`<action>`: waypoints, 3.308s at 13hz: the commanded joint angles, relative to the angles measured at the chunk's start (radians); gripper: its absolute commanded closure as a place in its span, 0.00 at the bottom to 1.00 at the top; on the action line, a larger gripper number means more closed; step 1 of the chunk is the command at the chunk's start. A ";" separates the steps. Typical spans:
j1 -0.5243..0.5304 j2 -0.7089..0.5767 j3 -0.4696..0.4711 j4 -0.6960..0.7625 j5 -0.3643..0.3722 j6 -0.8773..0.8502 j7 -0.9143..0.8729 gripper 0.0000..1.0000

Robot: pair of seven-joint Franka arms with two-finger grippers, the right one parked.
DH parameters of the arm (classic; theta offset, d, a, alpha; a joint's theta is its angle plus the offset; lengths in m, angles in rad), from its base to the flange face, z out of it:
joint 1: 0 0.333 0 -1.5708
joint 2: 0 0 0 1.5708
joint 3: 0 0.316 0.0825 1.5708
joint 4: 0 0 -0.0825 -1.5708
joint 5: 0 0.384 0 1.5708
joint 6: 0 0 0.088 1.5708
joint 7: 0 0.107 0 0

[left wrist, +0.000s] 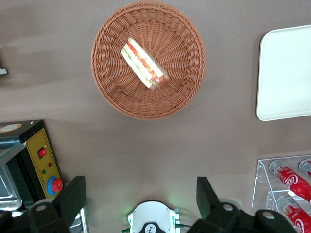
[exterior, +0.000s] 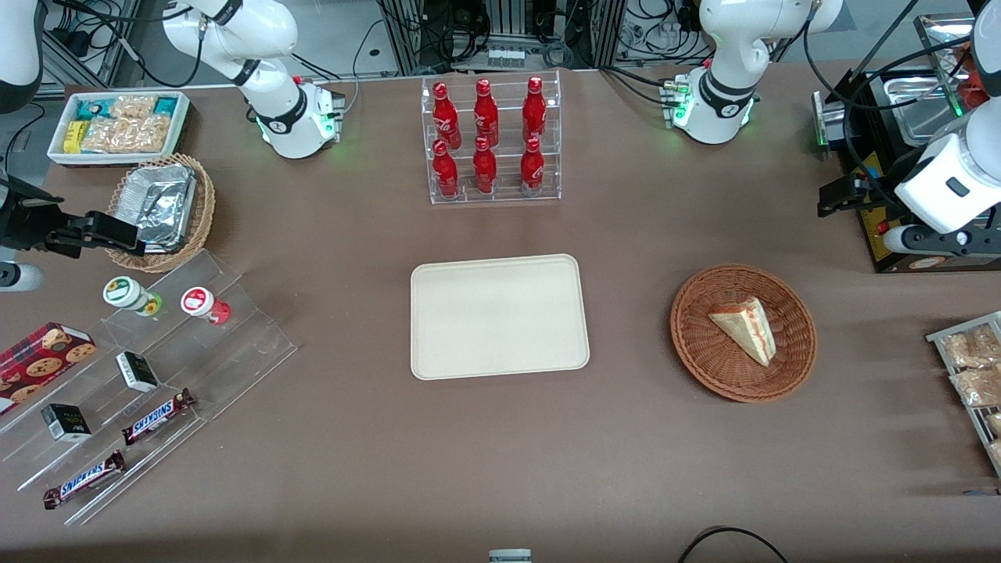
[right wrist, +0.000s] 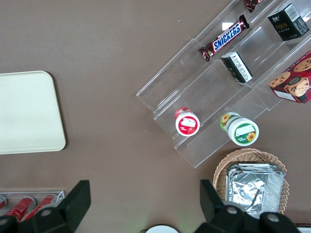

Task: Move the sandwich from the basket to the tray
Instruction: 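Move the left gripper over the wicker basket above the sandwich, then lower the open left gripper onto the wrapped sandwich in the basket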

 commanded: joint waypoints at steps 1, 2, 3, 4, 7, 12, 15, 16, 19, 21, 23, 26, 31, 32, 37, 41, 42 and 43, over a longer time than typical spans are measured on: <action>-0.010 -0.002 0.010 -0.001 0.012 0.034 0.008 0.00; -0.010 -0.002 0.010 -0.004 0.018 0.045 0.005 0.00; -0.010 0.001 0.010 -0.004 0.021 0.047 -0.004 0.00; -0.008 0.006 0.010 -0.007 0.021 0.048 -0.006 0.00; -0.007 -0.003 0.011 -0.071 0.017 0.097 -0.006 0.00; -0.008 -0.020 0.010 -0.241 0.018 0.269 -0.049 0.00; -0.011 -0.020 0.010 -0.346 0.021 0.396 -0.105 0.00; -0.011 -0.020 0.010 -0.379 0.021 0.443 -0.115 0.00; -0.011 -0.017 0.010 -0.464 0.021 0.562 -0.153 0.00; -0.013 -0.006 0.010 -0.493 0.021 0.620 -0.181 0.00; -0.014 0.010 0.008 -0.515 0.021 0.671 -0.222 0.00; -0.016 0.041 0.007 -0.527 0.018 0.721 -0.349 0.00; -0.018 0.076 0.004 -0.573 0.000 0.809 -0.588 0.00; -0.018 0.078 0.004 -0.593 0.000 0.839 -0.650 0.00; -0.019 0.101 0.004 -0.631 0.002 0.925 -0.731 0.00; -0.021 0.135 0.002 -0.634 0.002 0.971 -0.771 0.00; -0.027 0.148 0.002 -0.634 0.002 0.984 -0.773 0.00; -0.031 0.155 0.002 -0.634 0.000 0.998 -0.774 0.00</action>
